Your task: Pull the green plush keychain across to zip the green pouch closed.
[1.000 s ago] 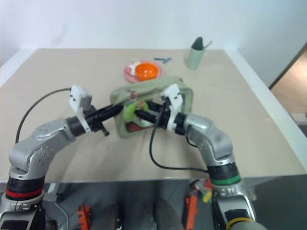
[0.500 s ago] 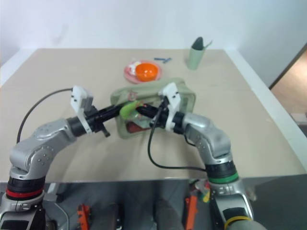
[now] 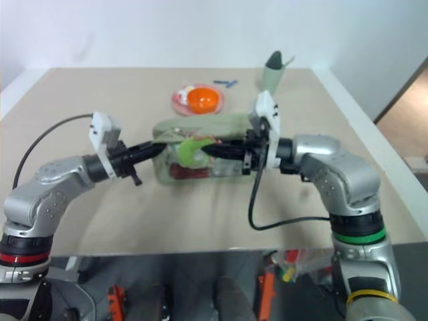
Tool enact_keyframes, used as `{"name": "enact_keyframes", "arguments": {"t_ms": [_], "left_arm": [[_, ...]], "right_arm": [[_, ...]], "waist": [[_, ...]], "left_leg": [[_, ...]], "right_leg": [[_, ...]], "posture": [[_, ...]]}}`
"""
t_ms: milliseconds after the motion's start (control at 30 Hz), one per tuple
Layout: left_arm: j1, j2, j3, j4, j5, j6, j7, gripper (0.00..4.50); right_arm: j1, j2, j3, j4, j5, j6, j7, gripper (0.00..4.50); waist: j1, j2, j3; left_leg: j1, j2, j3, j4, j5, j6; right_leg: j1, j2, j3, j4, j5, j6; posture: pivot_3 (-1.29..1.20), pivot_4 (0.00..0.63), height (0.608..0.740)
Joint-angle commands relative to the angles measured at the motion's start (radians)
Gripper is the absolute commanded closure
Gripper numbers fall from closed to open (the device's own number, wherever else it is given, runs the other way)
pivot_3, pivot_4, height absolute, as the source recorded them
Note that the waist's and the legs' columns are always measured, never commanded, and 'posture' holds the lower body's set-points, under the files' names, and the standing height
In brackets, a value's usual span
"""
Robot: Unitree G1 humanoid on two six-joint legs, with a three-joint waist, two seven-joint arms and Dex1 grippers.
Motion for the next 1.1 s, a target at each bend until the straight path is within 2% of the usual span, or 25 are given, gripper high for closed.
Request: {"name": "enact_keyframes", "arguments": {"t_ms": [33,233,433,767,1100], "left_arm": [[-0.024,0.019,0.011,0.034,0.028,-0.036,-0.023,4.5],[-0.041,-0.018,-0.017,0.047,0.024,-0.047,-0.04,4.5],[-0.043,-0.056,-0.014,0.039,0.015,-0.037,-0.024,4.5],[-0.11,-0.196,0.092,0.018,-0.112,0.092,0.201,4.5],[-0.083,-0.184,0.082,-0.03,-0.149,0.16,0.231,4.5]], "right_arm": [[-0.114,-0.033,-0.04,0.036,-0.017,-0.066,0.05,4.46],[-0.192,-0.022,-0.004,0.14,-0.113,-0.15,0.06,4.46],[-0.21,-0.022,0.014,0.231,-0.205,-0.223,0.06,4.46],[-0.174,-0.027,0.001,0.36,-0.33,-0.377,0.032,4.46],[-0.173,-0.006,-0.011,0.498,-0.41,-0.532,-0.037,4.46]], "waist": [[0.0,0.0,0.0],[0.001,0.0,0.0],[0.002,0.0,0.0],[0.004,0.0,0.0],[0.002,0.0,0.0]], "left_leg": [[0.0,0.0,0.0,0.0,0.0,0.0],[-0.001,0.0,-0.001,0.0,0.0,0.0],[-0.002,0.0,-0.001,0.0,0.0,0.0],[-0.002,0.0,-0.001,0.0,0.0,0.0],[-0.002,-0.001,-0.001,0.0,0.0,0.0]], "right_leg": [[0.0,0.0,0.0,0.0,0.0,0.0],[0.0,0.0,-0.001,0.0,0.0,0.001],[-0.001,-0.001,-0.001,0.0,0.001,0.005],[0.0,-0.001,-0.001,0.0,0.002,0.006],[0.0,0.0,-0.001,0.0,0.002,0.006]], "posture": [[0.0,0.15,0.74],[0.0,0.15,0.74],[0.0,0.15,0.74],[0.0,0.15,0.74],[0.0,0.15,0.74]]}}
